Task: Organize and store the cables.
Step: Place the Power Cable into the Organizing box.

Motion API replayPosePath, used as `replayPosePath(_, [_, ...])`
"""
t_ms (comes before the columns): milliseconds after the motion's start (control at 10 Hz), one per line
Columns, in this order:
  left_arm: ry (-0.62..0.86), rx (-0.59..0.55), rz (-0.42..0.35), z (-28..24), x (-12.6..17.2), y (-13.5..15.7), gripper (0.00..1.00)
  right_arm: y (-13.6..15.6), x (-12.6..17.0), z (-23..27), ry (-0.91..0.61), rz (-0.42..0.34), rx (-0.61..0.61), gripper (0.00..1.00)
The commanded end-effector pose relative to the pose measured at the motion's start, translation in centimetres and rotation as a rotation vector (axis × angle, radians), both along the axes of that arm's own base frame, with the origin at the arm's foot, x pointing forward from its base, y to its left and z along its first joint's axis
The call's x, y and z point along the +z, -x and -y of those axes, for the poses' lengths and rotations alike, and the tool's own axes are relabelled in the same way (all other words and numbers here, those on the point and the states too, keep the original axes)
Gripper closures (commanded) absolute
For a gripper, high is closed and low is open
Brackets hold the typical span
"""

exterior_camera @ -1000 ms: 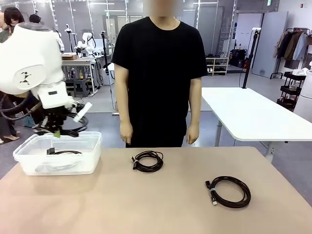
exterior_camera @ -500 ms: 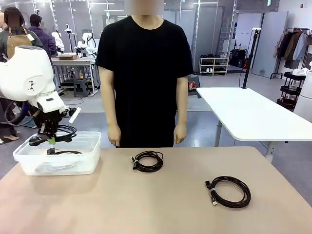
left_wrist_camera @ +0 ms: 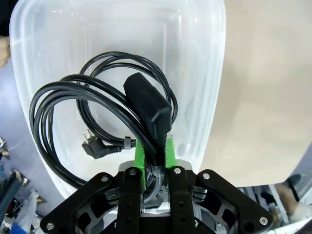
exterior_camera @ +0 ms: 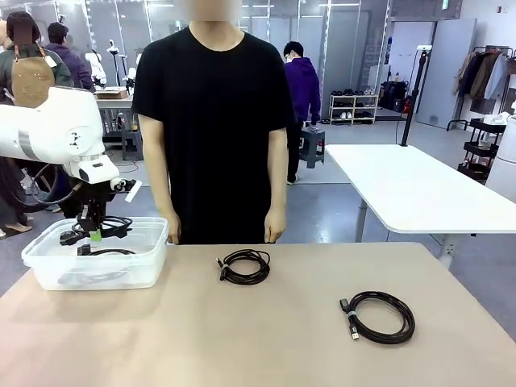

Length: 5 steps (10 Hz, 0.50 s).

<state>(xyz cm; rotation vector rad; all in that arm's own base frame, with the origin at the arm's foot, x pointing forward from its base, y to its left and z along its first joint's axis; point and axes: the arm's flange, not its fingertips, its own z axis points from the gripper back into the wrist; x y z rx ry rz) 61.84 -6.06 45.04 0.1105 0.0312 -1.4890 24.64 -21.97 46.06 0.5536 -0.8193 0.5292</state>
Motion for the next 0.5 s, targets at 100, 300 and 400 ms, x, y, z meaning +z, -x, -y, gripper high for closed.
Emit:
replayPosePath(100, [0.028,0.077,-0.066,0.11,-0.72,-2.12,0.82,0.11,0.02,0.1,0.004,0.014,0.01,0.0])
replayPosePath(300, [0.036,0.086,-0.072,0.1,-0.72,-2.16,0.82,0.11,0.02,0.1,0.004,0.014,0.01,0.0])
replayPosePath(400, [0.035,0.089,-0.076,0.2,-0.69,-2.2,0.7,0.11,0.02,0.1,0.004,0.014,0.01,0.0])
